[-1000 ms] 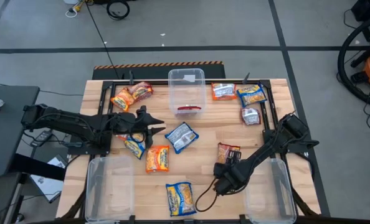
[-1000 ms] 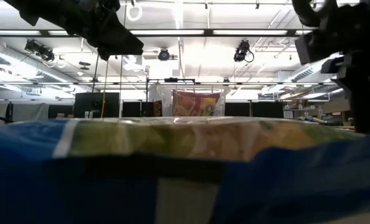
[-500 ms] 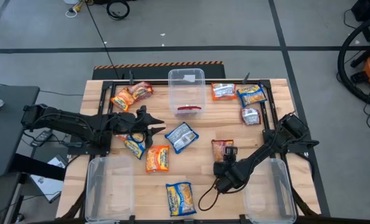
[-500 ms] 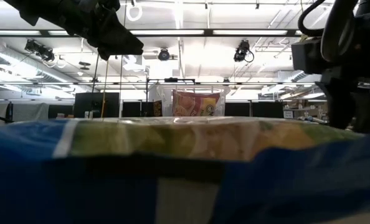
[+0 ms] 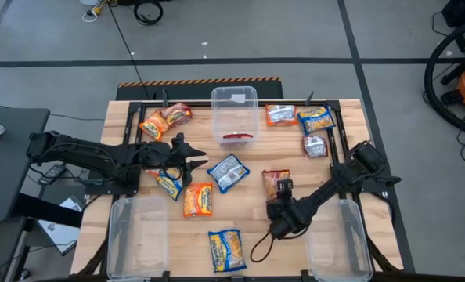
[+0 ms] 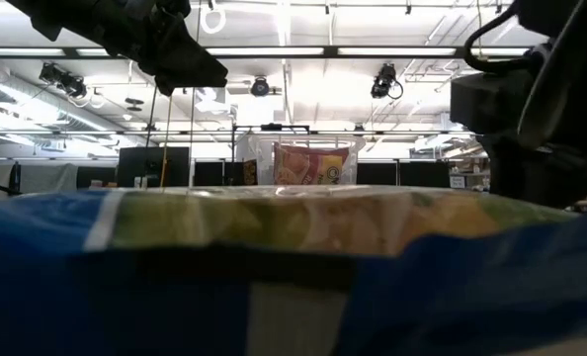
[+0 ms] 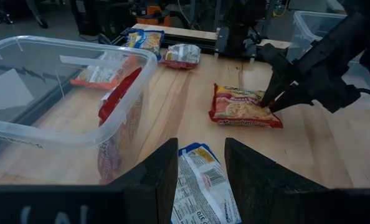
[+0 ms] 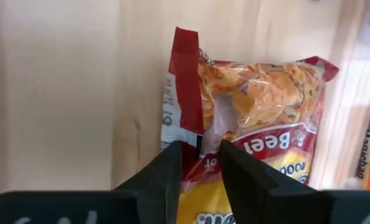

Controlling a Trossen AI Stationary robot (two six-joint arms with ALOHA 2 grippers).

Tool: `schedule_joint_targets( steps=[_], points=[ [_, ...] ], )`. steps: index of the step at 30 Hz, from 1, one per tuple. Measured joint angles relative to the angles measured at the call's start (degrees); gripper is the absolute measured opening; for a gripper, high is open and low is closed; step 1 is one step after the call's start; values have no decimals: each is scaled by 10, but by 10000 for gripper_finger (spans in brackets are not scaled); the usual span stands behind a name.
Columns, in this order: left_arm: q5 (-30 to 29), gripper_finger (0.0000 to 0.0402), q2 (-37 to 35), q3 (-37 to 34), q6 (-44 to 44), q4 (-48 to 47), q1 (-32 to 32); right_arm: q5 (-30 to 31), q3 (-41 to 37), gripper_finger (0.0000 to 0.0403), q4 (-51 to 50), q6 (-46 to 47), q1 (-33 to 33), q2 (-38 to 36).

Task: Sort Maruchan noodles
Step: Put the red noodle pack into the top transparent bin

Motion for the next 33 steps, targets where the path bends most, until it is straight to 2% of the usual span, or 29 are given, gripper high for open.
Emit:
schedule_joint_targets(
  steps=[9,14,17,23,33],
  points=[
    [0,137,0,0,1,0,0,16,18,183,-7,-21,27,0],
    [0,137,0,0,2,0,0,37,-12,223,24,0,30,0],
    [0,137,0,0,2,0,0,46,-35,230,53,-13,26,0],
    [0,137,0,0,1,0,0,96,-51,204,63,-48,22,0],
    [0,137,0,0,1,0,0,133,-82,112,120,-66,-4,-2]
  ],
)
